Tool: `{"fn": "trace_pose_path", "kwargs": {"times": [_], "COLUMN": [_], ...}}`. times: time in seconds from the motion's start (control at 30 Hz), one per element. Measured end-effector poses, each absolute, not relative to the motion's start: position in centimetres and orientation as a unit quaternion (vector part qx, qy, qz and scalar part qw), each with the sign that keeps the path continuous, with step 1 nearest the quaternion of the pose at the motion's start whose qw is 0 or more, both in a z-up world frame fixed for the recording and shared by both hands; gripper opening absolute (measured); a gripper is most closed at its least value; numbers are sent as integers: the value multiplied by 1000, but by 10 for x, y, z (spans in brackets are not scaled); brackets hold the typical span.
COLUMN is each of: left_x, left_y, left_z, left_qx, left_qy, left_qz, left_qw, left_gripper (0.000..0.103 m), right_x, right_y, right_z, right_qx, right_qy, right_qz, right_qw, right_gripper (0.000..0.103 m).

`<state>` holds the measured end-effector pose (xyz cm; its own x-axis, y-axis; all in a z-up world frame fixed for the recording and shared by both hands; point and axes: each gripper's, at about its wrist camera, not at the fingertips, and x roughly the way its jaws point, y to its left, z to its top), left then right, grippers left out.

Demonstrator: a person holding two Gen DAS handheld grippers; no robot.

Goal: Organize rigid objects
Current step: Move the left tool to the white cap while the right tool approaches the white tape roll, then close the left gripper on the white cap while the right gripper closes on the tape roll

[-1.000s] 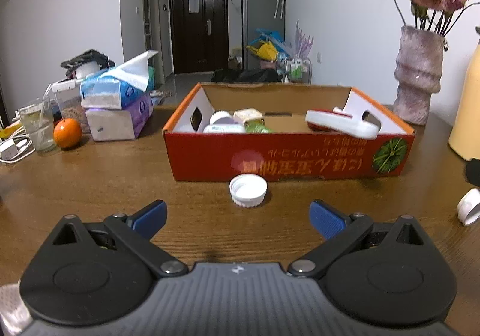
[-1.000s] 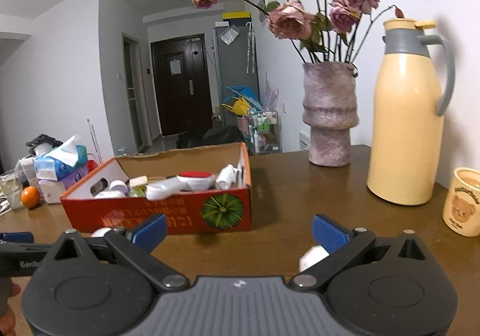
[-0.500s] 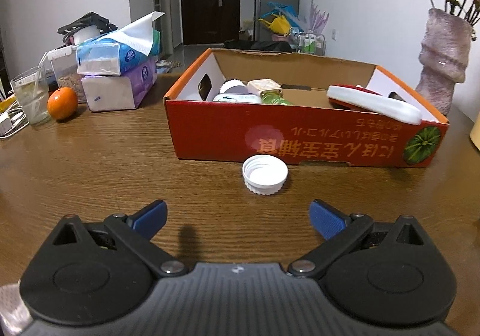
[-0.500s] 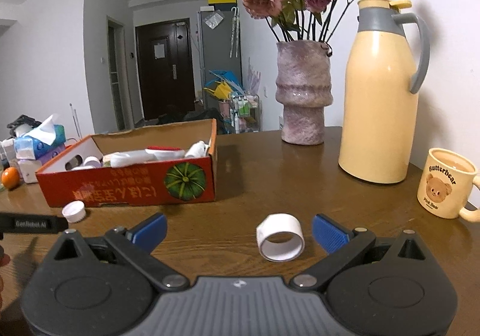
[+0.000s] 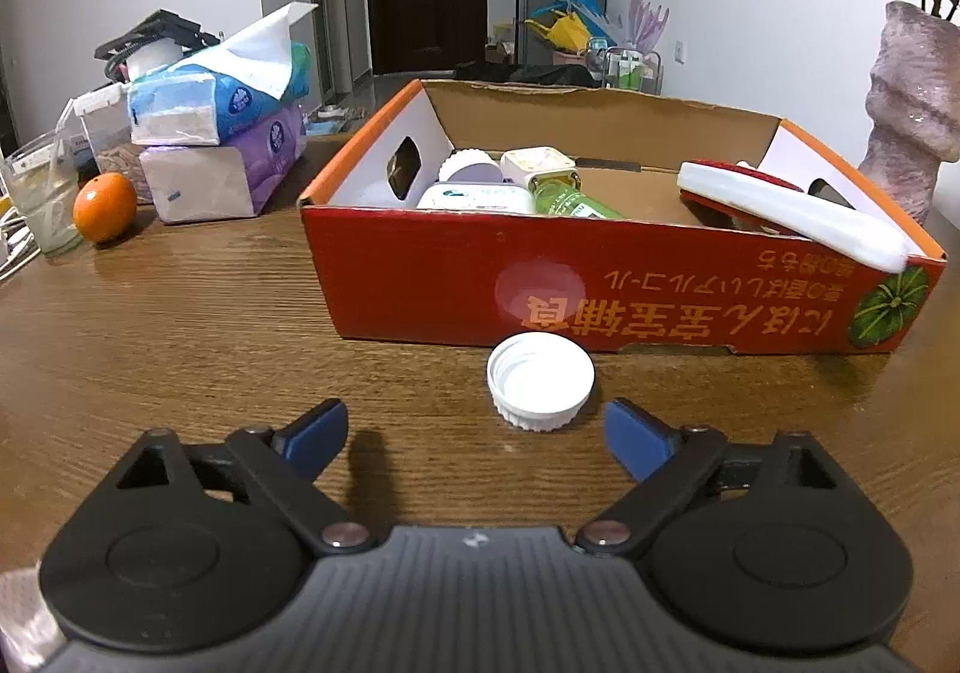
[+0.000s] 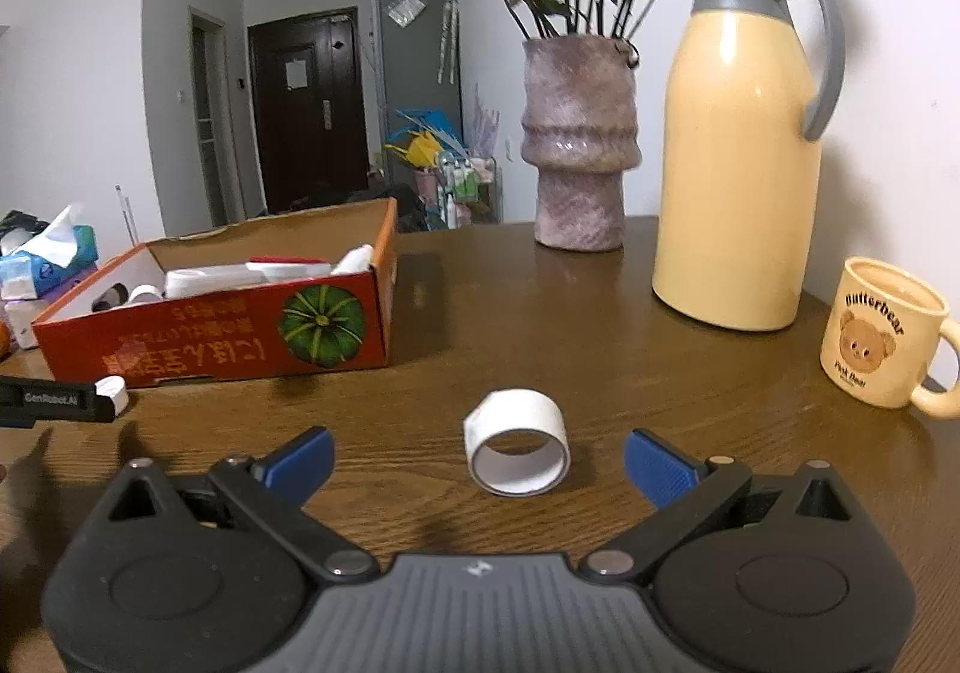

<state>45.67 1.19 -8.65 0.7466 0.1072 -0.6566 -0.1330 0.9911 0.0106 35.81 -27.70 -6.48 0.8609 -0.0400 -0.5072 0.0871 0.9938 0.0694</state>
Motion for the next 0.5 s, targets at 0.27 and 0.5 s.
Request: {"fn": "trace_pose_path", "kwargs": {"times": [0.27, 0.5], "left_x": [473, 469], "left_y": [12, 4], "left_z": [-90, -86], "left_qx": [-25, -4], "left_qy": [357, 339], "left_qz": [64, 51], "left_qw": [932, 939], "left_gripper": [78, 41], "right_x": [370, 380], "right_y": [-281, -283], "right_z": [-75, -82], "right_qx": [49, 50], "right_qy": [286, 300], "right_qz": [-40, -49], "right_qw": [956, 951], "right_gripper": [103, 103]}}
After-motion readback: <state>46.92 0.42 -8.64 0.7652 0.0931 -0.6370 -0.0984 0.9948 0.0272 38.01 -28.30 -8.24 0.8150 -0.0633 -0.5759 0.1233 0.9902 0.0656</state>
